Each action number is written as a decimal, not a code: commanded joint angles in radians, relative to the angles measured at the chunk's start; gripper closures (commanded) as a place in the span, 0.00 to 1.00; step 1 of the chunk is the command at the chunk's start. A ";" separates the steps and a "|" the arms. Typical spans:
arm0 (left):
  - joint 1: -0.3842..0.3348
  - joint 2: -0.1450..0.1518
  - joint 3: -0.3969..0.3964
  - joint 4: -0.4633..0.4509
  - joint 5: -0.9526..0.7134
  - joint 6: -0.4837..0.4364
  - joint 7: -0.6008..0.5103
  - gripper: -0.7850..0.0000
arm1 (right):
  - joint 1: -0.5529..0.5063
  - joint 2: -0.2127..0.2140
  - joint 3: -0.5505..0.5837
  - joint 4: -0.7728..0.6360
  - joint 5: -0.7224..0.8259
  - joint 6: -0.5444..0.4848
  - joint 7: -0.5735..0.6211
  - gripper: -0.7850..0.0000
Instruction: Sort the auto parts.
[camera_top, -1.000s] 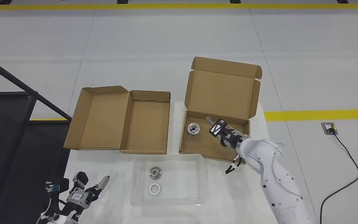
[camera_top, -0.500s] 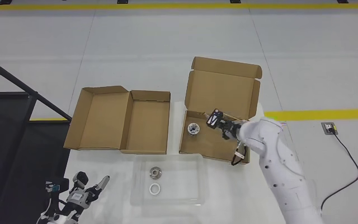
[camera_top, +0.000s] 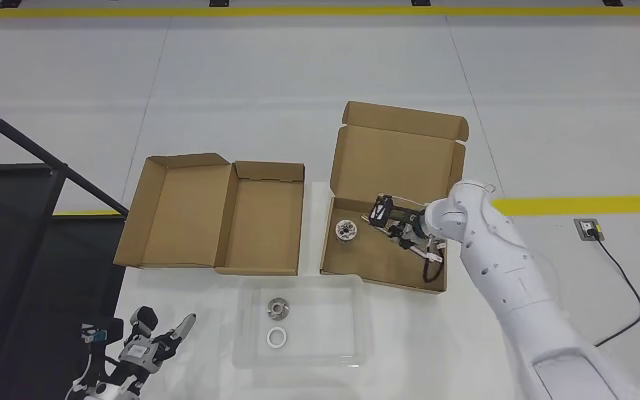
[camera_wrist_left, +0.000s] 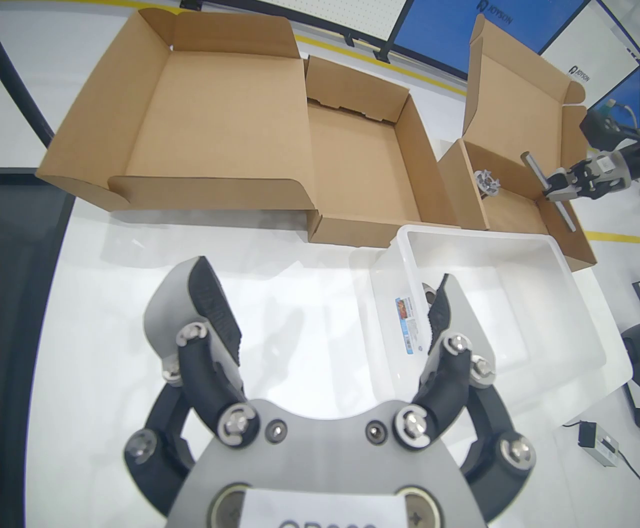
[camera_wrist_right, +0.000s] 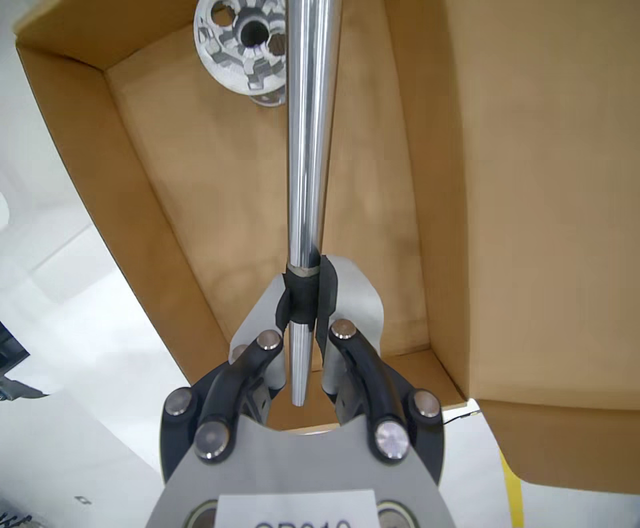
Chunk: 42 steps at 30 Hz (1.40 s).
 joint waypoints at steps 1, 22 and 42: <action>0.000 0.000 0.000 0.000 0.000 0.000 0.000 0.00 | 0.021 -0.006 -0.030 0.049 0.002 -0.020 -0.020 1.00; 0.000 0.000 0.000 0.000 0.000 0.000 0.000 0.00 | 0.126 -0.081 -0.171 0.334 0.027 0.039 -0.115 0.58; -0.032 0.000 0.016 0.024 0.006 0.012 -0.030 0.00 | -0.154 0.079 -0.099 -0.212 -0.300 0.162 -0.679 0.62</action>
